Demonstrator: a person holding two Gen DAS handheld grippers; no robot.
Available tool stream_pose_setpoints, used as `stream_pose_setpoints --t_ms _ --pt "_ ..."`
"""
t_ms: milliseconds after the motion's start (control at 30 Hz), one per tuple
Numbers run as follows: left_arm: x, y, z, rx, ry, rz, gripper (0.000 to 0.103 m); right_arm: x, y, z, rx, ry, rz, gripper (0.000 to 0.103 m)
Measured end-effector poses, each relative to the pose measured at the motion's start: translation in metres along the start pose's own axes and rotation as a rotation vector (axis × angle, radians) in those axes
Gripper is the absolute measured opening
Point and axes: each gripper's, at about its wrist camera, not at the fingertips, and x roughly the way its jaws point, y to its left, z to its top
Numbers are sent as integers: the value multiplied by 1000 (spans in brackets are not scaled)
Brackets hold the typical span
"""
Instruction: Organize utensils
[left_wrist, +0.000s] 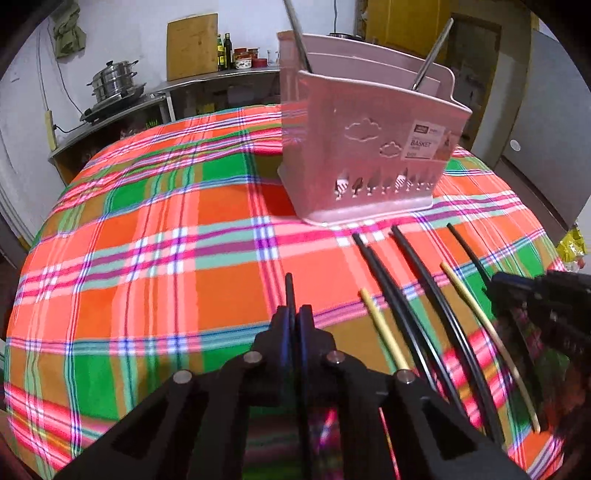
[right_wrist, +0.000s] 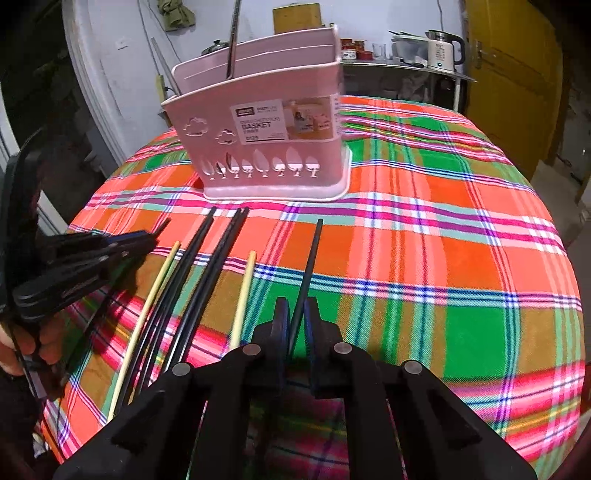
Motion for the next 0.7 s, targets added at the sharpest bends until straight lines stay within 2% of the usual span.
stream_pose_setpoints --t_ms 133,267,533,700 --pt "-6 8 -5 -45 13 -30 9 -1 -5 1 27 8 6 9" --pt "-8 7 -6 -57 23 -44 26 1 -1 5 17 18 -14 9" --pt "-6 -4 -9 -17 35 19 27 10 2 15 1 43 -38 9" --pt "-13 -4 -16 -21 41 27 26 12 3 17 -4 54 -44 9"
